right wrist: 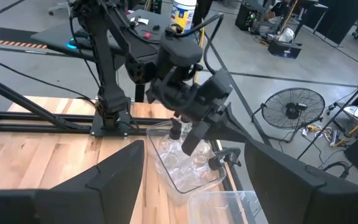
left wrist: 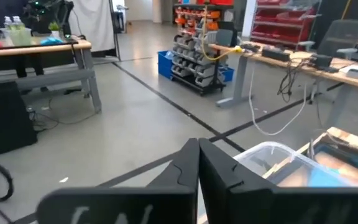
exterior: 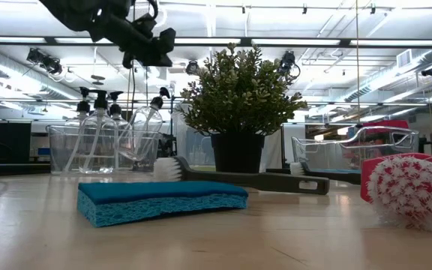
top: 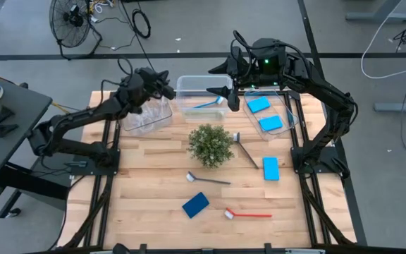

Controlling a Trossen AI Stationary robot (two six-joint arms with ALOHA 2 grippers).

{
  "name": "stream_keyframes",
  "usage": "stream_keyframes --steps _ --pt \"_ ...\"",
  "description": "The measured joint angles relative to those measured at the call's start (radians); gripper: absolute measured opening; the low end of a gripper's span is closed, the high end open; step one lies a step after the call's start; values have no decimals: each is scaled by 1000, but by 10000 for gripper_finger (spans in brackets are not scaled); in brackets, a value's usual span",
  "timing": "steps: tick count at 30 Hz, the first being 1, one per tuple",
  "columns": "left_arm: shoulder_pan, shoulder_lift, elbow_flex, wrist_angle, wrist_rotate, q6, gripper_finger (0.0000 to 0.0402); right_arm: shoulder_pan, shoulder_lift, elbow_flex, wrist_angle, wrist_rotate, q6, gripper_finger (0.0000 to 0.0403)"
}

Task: Pick & Place Kitchen Sink Supplies
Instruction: Put the transparent soap dispenser into the left transparent bin

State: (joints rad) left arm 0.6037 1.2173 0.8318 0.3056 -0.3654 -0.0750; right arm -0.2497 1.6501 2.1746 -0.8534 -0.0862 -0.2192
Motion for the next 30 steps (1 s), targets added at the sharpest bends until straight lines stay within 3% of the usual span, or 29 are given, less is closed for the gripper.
stream_keyframes --steps 8,23,30 --pt "56 30 0 -57 63 -53 3 0 0 0 0 0 0 279" --pt "39 21 3 -225 104 -106 1 0 0 0 0 0 0 279" --pt "40 19 127 -489 89 -61 1 0 0 0 0 0 0 279"
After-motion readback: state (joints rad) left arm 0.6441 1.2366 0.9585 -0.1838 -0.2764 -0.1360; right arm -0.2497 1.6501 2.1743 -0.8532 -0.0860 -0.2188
